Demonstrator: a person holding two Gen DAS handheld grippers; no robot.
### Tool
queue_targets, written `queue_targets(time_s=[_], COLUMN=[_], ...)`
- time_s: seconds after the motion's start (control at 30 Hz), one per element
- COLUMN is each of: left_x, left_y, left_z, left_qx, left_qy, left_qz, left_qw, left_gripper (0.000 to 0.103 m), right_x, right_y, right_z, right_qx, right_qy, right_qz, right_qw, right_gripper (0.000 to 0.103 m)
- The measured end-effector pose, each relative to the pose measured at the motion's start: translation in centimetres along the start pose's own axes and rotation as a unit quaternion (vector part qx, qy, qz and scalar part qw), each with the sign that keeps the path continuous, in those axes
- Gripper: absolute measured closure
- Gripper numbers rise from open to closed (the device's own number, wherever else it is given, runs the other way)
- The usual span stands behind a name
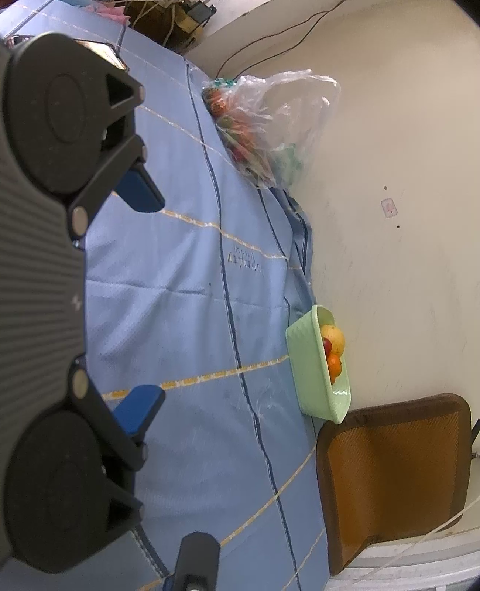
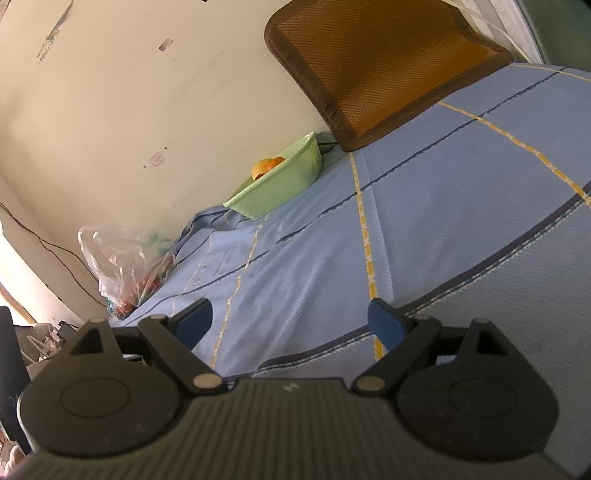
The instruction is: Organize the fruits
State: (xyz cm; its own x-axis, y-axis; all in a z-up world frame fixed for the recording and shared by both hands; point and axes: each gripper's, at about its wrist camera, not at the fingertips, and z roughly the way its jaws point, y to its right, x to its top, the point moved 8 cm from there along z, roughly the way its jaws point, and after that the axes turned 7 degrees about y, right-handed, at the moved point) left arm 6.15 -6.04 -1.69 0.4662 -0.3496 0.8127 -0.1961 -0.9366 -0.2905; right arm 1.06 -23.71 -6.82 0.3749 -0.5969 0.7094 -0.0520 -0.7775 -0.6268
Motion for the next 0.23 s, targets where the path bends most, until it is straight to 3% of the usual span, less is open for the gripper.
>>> queue_targets(time_s=[0.23], left_x=[0.26], left_y=[0.86], left_z=[-0.36], left_qx=[-0.044], left_qy=[0.01], left_qz=[-0.012], left_qw=[0.9989], left_gripper=[0.0], right_x=[0.08], right_y=[-0.27], right_z=[-0.18], right_qx=[-0.007], right_qy=[0.012], right_qz=[-0.017], right_qw=[1.0], right_gripper=[0.01])
